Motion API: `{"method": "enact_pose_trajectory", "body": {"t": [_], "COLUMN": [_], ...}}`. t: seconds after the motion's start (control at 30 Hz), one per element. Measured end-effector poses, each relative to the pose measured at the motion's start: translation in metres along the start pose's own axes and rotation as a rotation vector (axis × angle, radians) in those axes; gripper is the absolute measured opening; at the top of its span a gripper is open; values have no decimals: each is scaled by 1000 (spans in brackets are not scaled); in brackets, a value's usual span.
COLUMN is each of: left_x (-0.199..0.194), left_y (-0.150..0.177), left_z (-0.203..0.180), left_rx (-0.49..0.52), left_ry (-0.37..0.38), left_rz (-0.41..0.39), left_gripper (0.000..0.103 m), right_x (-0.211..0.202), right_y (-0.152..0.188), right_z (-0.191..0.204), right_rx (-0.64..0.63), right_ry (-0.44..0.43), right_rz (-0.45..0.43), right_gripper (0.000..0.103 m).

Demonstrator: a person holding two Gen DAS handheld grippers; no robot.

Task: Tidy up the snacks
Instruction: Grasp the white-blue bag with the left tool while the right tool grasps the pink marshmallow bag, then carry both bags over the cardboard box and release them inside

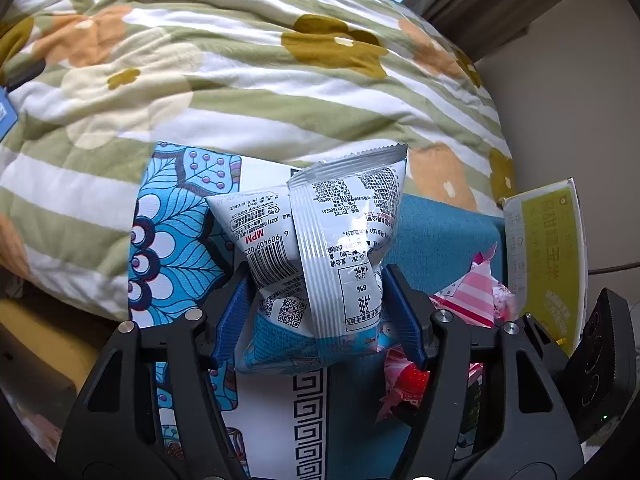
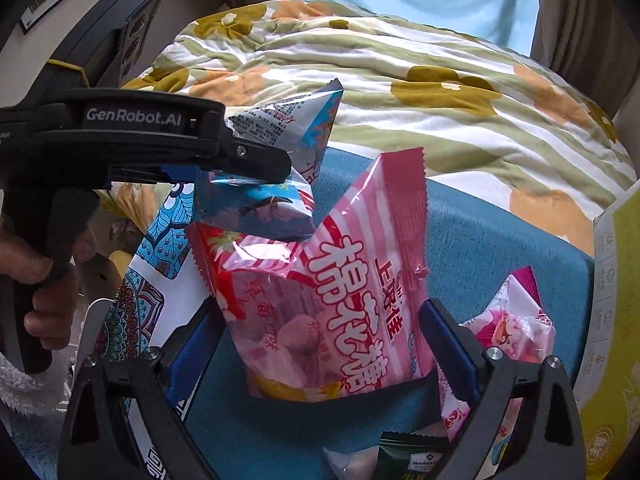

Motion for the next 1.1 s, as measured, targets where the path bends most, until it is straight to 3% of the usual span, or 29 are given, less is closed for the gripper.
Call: {"method": "enact_pose_trajectory", "body": {"t": [0.13, 0.33, 0.47, 0.77, 1.1], "left_x": [-5, -14, -18, -35, -87], "left_y": [5, 11, 11, 12, 12], "left_z": [13, 26, 32, 30, 13], "left_rx": [-7, -17, -29, -19, 43], "left_ry": [-15, -16, -9, 2, 6], "left_rz": [-3, -18, -23, -51, -154], "left_gripper": [61, 57, 55, 51, 50], "right_x": [3, 2, 1, -10, -42], "right_y": [1, 1, 4, 5, 7], "right_z": [2, 5, 12, 24, 37], "right_rx": [-16, -23, -44, -55, -28], "right_ry": [-7, -17, -15, -12, -5], "right_rz": [9, -6, -2, -22, -83], "right_gripper": [96, 83, 68, 65, 65]}}
Point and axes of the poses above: each gripper's, at about its wrist camera, not at the fingertips, and x roughly the way its jaws point, z to its left, y to its underside, the point moved 5 cm from there along x, roughly the way its jaws point, and after that the axes turned 15 degrees about -y, right-handed, at the moved point
